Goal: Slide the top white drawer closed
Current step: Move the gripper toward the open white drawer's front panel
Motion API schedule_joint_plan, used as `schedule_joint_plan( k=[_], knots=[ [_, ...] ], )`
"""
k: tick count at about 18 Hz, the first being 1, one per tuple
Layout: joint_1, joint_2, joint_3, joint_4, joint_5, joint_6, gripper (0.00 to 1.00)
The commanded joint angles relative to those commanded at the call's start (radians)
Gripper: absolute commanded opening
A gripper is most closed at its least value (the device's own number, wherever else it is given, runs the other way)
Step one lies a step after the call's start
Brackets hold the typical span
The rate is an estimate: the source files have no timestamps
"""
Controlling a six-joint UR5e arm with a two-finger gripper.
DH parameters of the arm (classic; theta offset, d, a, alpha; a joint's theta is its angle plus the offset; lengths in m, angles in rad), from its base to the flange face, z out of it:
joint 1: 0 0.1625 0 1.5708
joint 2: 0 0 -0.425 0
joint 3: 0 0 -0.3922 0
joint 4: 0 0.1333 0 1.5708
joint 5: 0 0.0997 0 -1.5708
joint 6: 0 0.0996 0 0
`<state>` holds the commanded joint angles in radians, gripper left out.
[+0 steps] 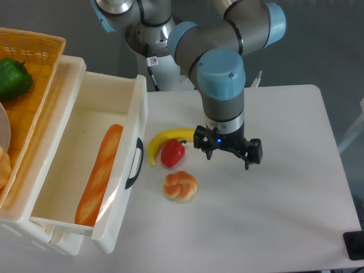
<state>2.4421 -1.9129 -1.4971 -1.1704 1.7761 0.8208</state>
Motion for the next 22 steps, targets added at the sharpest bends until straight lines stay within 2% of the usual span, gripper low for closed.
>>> schedule_joint_plan(
  k=[7,11,13,16,22],
  knots=[
    [-0.021,-0.008,-0.022,0.0,0.016,-0.017,1.0],
    [-0.021,-0.026,-0.008,0.005,0.005,-0.155,1.0],
    [-0.025,-0.035,-0.006,0.006,0.0,-0.172,1.0],
    [-0.031,-0.043,0.003,0.009,-0.114,-0.18,1.0],
    [-0.034,-0.048,-0.008,0.006,-0.21,-0.2,1.0]
  ],
)
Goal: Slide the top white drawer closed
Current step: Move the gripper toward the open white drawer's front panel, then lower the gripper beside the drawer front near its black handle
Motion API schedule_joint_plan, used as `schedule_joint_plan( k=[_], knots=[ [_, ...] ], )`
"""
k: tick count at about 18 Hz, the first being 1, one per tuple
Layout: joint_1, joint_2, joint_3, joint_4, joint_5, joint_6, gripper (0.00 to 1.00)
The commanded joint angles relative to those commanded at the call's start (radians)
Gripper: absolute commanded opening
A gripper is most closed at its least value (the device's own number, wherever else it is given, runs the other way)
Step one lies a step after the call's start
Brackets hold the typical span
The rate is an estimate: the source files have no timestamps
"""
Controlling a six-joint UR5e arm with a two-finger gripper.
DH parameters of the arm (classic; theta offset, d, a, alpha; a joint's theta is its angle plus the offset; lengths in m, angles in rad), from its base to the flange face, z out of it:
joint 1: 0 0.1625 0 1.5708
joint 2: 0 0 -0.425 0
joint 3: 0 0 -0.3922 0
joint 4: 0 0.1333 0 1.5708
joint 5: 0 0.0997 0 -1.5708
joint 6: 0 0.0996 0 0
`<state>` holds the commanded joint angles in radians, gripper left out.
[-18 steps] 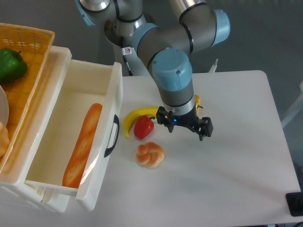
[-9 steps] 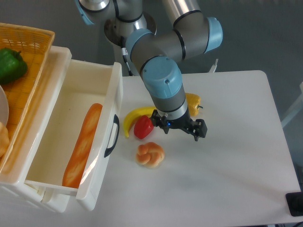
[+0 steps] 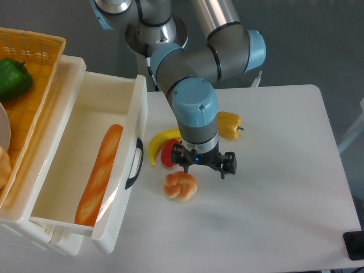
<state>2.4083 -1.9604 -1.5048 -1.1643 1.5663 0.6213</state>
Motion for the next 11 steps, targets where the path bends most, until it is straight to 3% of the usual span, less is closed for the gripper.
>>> schedule_joint_plan(
  k=[11],
  knots=[
    [-0.026,-0.015,-0.025,-0.006,-0.045,-0.006,1.0]
  ],
)
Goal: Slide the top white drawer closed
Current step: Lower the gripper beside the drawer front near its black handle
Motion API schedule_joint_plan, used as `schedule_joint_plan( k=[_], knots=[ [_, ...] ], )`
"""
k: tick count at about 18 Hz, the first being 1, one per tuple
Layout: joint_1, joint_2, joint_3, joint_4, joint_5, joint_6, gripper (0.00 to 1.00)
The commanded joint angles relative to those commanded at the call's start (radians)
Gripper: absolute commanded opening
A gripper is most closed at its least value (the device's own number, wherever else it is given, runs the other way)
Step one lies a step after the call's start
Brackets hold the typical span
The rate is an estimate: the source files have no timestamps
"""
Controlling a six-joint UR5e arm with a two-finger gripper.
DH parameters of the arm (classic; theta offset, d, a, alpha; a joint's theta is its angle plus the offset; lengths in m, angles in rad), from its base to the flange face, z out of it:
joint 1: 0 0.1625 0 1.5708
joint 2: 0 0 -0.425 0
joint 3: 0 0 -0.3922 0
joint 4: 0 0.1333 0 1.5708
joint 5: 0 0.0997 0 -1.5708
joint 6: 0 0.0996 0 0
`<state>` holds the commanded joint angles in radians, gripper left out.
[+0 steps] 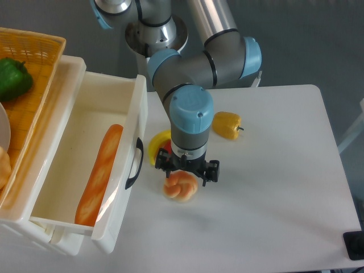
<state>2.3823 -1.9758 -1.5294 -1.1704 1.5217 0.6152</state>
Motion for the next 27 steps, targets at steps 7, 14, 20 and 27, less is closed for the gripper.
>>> schedule_joint_plan(
  k=[7,14,20,27],
  knots=[
    [-0.017,-0.003,-0.002,-0.005,-0.011,-0.071,1.0],
    [-0.018,-0.003,-0.002,-0.037,-0.012,-0.072,1.0],
    [-0.018,0.003,0.0,-0.047,-0.029,-0.074,1.0],
    [-0.021,0.009,0.002,-0.06,-0.051,-0.074,1.0]
  ],
)
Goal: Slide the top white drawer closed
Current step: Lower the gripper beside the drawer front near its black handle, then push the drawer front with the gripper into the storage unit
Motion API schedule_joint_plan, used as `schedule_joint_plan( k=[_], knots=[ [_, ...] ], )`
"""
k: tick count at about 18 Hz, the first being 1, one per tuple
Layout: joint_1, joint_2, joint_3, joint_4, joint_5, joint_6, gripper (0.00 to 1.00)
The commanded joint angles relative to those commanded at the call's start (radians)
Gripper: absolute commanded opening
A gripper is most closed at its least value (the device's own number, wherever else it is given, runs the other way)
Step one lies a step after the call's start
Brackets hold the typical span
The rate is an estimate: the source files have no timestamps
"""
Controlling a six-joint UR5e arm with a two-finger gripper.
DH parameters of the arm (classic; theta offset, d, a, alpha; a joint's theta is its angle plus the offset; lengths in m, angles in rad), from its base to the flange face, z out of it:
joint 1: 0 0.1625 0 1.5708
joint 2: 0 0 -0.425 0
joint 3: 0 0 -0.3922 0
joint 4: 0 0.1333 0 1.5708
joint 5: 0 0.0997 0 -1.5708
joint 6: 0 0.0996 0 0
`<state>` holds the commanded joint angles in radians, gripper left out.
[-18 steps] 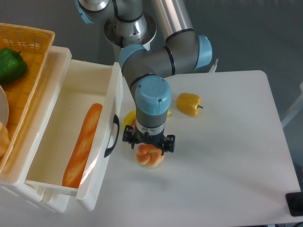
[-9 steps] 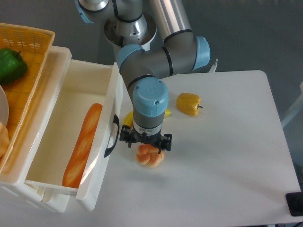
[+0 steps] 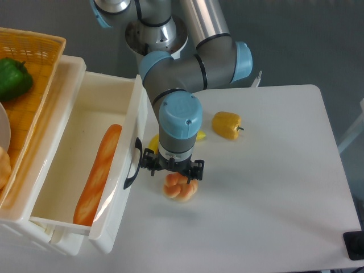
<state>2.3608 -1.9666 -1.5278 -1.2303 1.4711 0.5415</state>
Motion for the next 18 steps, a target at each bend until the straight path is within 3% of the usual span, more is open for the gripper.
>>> schedule_joint_plan(
  k=[18],
  knots=[
    [-0.043,0.012,0.0,-0.008,-0.046,0.002,1.0]
  ],
)
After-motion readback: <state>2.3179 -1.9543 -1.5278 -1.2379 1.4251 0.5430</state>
